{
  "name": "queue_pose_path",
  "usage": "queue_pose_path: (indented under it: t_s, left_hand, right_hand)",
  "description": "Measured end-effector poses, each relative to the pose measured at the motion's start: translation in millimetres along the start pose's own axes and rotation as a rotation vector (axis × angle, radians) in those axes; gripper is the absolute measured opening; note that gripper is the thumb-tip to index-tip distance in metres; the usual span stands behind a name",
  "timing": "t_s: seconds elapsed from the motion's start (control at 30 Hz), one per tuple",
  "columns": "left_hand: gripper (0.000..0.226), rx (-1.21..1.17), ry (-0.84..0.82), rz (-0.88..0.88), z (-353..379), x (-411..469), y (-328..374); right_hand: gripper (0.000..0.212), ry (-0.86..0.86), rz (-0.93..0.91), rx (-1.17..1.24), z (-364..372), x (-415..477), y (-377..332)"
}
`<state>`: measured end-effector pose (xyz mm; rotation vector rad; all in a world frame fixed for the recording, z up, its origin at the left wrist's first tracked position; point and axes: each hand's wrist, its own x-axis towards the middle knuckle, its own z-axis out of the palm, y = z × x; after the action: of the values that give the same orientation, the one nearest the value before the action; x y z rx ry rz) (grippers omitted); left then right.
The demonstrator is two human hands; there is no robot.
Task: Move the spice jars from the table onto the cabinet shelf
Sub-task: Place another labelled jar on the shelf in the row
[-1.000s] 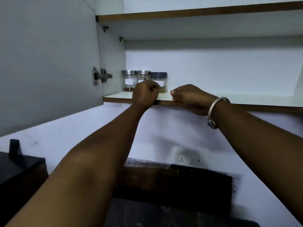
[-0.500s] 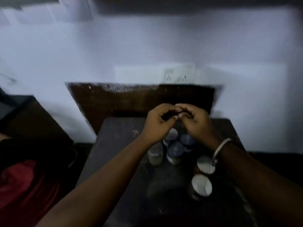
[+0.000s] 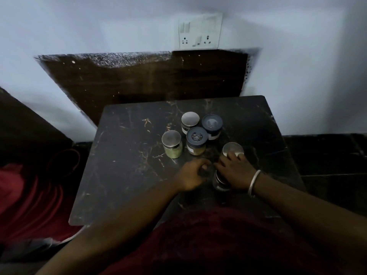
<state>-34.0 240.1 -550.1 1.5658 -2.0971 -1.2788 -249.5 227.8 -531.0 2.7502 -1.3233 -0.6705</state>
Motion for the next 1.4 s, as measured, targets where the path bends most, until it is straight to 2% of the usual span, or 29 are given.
queue_pose_path:
  t_s: [0.07, 0.2, 0.37, 0.47, 0.6, 0.67, 0.73, 0.83, 0.93, 1.23, 1.4]
  left_hand:
    - [0.067, -0.019, -0.033, -0.001, 3.5, 1.4, -3.4]
    - [0.071, -0.194, 0.005, 0.024, -7.4, -6.1, 6.4]
    - [0.041, -0.659, 0.202, 0.214, -66.4, -21.8, 64.7]
    - [0.034, -0.673, 0.370, 0.322, -109.8, -33.0, 114.7]
    - [0.052, -0.823, 0.590, 0.314, -154.6, -52.8, 180.6]
    - [0.046, -0.916, 0.616, 0.329, -170.0, -67.3, 209.8]
    - [0.038, -1.006, 0.580, 0.360, -179.7, -80.8, 233.0]
    - [0.038, -1.004, 0.542, 0.413, -187.2, -97.2, 256.0]
    - [0.050, -0.993, 0.555, 0.444, -189.4, -108.9, 269.5]
    - [0.067, -0.962, 0.576, 0.450, -195.5, -111.2, 286.4]
    - [0.068, -0.967, 0.559, 0.446, -200.5, -105.7, 285.4]
  right_hand:
    - [0.051, 0.034, -0.022, 0.015, 0.5, 2.7, 1.1]
    - [0.062, 0.015, -0.058, 0.246, -34.4, 8.6, 13.9]
    - [0.067, 0.053, -0.093, 0.947, -132.0, 4.7, 47.7]
    - [0.074, 0.331, -0.096, 1.130, -193.2, -4.3, 54.5]
    - [0.060, 0.786, -0.171, 1.502, -245.6, -15.3, 45.7]
    - [0.049, 0.959, -0.228, 1.701, -262.7, -23.1, 36.5]
    - [0.042, 1.059, -0.308, 1.831, -274.8, -31.3, 26.6]
    - [0.040, 1.110, -0.434, 1.929, -285.5, -43.3, 18.9]
    - [0.040, 1.115, -0.510, 1.965, -296.4, -54.2, 19.6]
    - [0.051, 1.075, -0.575, 2.029, -312.8, -60.0, 23.6]
    - [0.061, 1.052, -0.545, 2.035, -315.5, -54.8, 27.0]
